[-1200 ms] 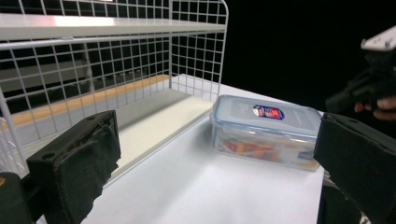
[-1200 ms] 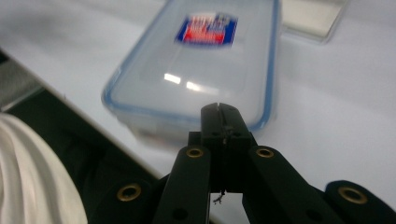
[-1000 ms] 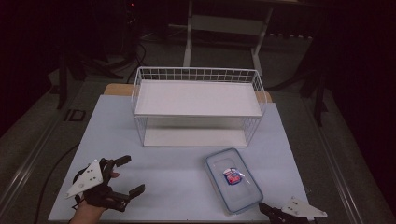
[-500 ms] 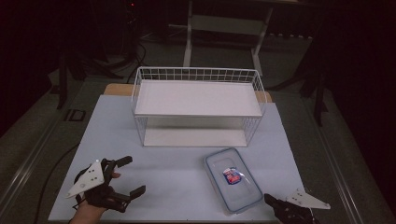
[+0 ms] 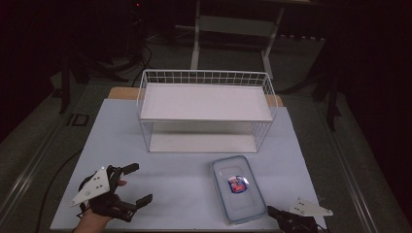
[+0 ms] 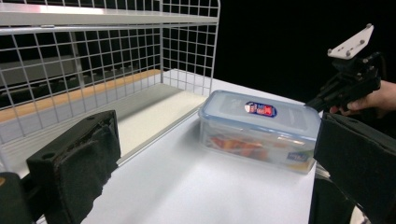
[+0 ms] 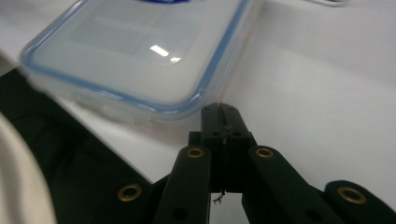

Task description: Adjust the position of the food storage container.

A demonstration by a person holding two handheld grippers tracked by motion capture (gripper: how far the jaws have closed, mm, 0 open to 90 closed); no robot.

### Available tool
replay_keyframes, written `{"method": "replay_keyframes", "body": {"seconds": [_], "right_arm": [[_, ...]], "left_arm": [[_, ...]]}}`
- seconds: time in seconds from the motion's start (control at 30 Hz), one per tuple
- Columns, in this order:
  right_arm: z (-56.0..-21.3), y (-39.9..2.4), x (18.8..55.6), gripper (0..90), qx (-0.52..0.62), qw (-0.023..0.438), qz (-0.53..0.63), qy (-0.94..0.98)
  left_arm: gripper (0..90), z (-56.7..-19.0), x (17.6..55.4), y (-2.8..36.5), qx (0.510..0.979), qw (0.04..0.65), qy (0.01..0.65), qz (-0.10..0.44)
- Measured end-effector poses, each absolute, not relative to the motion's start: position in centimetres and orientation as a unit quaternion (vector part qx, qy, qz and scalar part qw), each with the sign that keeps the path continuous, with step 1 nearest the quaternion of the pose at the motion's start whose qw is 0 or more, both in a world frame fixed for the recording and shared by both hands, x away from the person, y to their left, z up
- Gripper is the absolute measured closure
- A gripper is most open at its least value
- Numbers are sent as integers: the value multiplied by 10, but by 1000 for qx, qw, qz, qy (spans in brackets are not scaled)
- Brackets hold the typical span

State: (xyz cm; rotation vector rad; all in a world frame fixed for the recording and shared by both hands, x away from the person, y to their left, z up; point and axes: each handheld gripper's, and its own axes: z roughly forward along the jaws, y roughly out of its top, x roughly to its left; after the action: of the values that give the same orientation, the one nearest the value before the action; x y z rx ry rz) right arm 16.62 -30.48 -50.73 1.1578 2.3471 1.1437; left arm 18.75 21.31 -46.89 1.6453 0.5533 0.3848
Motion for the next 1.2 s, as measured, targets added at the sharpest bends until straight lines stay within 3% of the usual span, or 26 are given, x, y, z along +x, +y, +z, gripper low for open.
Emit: {"method": "replay_keyframes", "body": {"seconds": [0.23, 0.67, 1.2], "right_arm": [[-503, -306, 167, 900, 404, 165, 406, 803], [-504, -294, 166, 900, 385, 132, 409, 817], [-501, -245, 172, 900, 329, 90, 437, 832]], "left_arm": [[3, -469, 188, 214, 718, 630, 244, 167], [2, -470, 189, 211, 721, 628, 243, 162], [3, -471, 189, 211, 721, 629, 243, 161]]}}
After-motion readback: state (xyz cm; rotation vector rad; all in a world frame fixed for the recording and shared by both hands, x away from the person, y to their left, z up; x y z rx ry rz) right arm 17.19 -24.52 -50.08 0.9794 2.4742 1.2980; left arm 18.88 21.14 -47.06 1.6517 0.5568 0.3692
